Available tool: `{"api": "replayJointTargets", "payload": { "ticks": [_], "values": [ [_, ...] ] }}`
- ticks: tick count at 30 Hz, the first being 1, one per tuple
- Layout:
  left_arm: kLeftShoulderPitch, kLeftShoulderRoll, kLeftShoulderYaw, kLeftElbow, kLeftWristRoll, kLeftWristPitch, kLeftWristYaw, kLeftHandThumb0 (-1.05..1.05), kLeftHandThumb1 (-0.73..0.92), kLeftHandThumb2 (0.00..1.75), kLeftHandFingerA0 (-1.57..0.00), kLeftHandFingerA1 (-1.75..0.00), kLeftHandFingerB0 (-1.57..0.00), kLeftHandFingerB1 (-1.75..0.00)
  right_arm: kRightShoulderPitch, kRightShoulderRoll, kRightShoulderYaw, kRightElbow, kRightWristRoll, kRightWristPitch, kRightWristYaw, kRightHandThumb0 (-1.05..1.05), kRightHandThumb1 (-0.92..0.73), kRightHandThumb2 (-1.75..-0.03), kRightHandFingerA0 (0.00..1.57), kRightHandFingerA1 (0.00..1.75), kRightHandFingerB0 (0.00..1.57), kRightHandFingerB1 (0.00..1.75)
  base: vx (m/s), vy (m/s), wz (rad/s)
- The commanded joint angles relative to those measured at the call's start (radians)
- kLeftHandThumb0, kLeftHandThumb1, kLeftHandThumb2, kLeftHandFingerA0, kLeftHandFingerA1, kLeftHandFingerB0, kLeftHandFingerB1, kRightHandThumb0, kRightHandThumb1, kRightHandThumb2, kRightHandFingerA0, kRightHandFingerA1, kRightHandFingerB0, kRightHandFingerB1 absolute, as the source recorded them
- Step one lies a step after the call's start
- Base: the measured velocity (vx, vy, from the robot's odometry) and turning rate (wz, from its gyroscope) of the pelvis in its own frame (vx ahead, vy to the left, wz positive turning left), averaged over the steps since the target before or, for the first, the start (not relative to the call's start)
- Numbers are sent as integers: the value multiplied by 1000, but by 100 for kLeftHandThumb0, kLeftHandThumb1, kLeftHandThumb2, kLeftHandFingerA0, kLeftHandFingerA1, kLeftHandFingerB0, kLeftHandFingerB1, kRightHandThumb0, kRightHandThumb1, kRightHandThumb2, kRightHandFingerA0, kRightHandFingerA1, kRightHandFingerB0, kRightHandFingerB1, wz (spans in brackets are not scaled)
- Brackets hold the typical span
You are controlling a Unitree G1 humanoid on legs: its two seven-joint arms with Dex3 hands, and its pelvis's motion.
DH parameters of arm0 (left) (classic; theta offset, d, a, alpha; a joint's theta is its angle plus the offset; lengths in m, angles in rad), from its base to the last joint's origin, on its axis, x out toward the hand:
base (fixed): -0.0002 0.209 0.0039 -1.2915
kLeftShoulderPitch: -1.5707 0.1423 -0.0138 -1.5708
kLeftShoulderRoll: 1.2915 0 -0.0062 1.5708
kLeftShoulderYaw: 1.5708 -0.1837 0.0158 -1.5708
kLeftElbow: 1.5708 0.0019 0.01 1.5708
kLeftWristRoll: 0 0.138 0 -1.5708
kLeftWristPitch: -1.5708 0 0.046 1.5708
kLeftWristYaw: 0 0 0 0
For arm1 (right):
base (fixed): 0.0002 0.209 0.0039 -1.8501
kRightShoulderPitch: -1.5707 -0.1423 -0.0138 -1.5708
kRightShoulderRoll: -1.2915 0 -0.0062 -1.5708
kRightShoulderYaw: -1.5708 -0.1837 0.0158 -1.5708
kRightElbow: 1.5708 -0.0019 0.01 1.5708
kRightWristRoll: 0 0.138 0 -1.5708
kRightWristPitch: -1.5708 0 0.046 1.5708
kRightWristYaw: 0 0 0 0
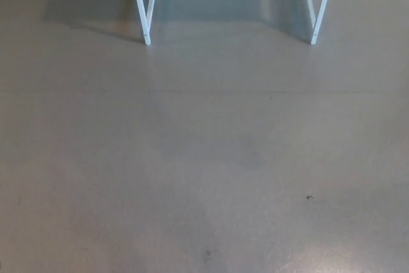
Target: The robot walks towards a desk on which an air pump is kept in the middle. It lifts it up and holds it with its left hand and uses its right hand to compress it by pushing its handle inwards.
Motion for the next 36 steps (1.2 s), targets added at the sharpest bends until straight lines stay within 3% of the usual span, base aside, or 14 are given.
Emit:
{"api": "replayJointTargets", "payload": {
  "ticks": [1,4,12,28,36],
  "values": [
    [11,3,77,-45,-136,11,-87,-3,82,63,-34,-40,-32,-34,30,22,-69,-59,126,-55,68,-25,-74,-62,61,46,38,37,103,158,-10],
    [16,3,66,-42,-113,-3,-86,-5,74,61,-40,-42,-34,-35,41,26,-55,-71,99,-71,63,-28,-73,-61,64,45,39,37,99,235,-24],
    [42,-6,37,-68,-92,-24,-78,-5,75,62,-43,-44,-35,-36,47,21,-28,-83,66,-74,33,-31,-71,-61,66,45,43,38,267,327,-13],
    [96,10,-24,-75,-63,-72,-92,-10,73,61,-47,-44,-36,-35,71,0,4,-75,46,-83,23,-28,-73,-61,66,45,46,38,300,-144,11],
    [109,22,-43,-52,-46,-101,-89,-12,72,61,-49,-44,-35,-35,80,-6,20,-63,35,-104,26,-27,-72,-61,66,45,47,39,348,62,-17]
  ]
}}
